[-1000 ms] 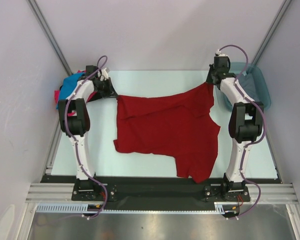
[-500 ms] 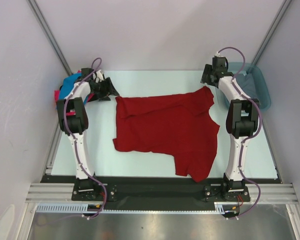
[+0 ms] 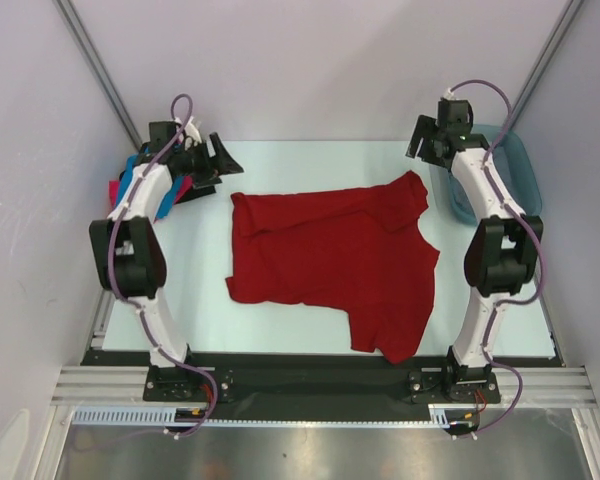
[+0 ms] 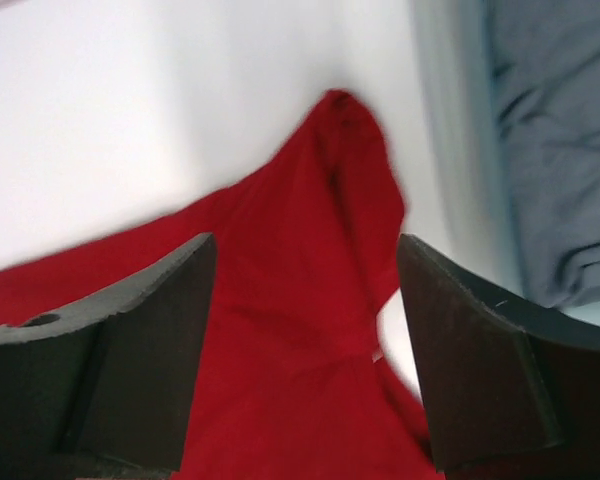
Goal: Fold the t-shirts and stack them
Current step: Flatten the tshirt out, then fold the tshirt
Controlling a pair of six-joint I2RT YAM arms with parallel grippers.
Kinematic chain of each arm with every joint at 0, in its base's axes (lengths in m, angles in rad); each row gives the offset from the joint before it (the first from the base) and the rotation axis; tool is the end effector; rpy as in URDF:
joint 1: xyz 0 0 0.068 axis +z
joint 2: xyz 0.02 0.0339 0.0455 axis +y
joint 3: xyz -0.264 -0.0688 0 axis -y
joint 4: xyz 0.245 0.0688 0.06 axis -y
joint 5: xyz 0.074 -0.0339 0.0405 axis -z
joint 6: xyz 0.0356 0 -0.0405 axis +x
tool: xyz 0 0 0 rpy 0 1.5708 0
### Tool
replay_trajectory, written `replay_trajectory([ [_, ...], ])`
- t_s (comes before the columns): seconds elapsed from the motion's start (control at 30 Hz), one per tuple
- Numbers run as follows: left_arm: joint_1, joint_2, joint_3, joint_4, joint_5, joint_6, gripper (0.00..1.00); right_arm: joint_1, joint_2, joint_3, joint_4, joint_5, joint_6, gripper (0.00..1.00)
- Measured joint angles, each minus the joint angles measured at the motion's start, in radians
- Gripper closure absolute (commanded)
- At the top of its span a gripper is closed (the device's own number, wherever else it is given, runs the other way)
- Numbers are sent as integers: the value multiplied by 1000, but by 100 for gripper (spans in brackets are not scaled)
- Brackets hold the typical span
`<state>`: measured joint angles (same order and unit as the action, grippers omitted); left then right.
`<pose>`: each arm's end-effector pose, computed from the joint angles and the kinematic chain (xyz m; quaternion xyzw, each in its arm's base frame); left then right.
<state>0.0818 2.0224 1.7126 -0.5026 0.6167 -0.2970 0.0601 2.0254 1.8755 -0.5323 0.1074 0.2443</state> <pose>0.4579 0.0169 0.2587 -0.0563 0.8905 -0.3182 0.3204 0.4714 0.0245 0.3045 0.1059 0.8957 0.0172 0.4316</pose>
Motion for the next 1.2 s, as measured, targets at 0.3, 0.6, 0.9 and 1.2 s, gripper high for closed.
replay_trajectory([
  [0.3,-195,-260,-345,142,23,-114,24,65,-153,-90,-92,-251,97,30],
  [0.6,-177,-135,-384,139,-10,-146,26,127,-177,-101,-138,-292,139,29],
  [0.9,-180,-63,-336,37,-51,-108,23,151,-232,-101,-166,-274,151,29],
  [1.2,-185,-291,-586,-77,-179,-68,18,188,-271,-129,-205,-266,152,29],
])
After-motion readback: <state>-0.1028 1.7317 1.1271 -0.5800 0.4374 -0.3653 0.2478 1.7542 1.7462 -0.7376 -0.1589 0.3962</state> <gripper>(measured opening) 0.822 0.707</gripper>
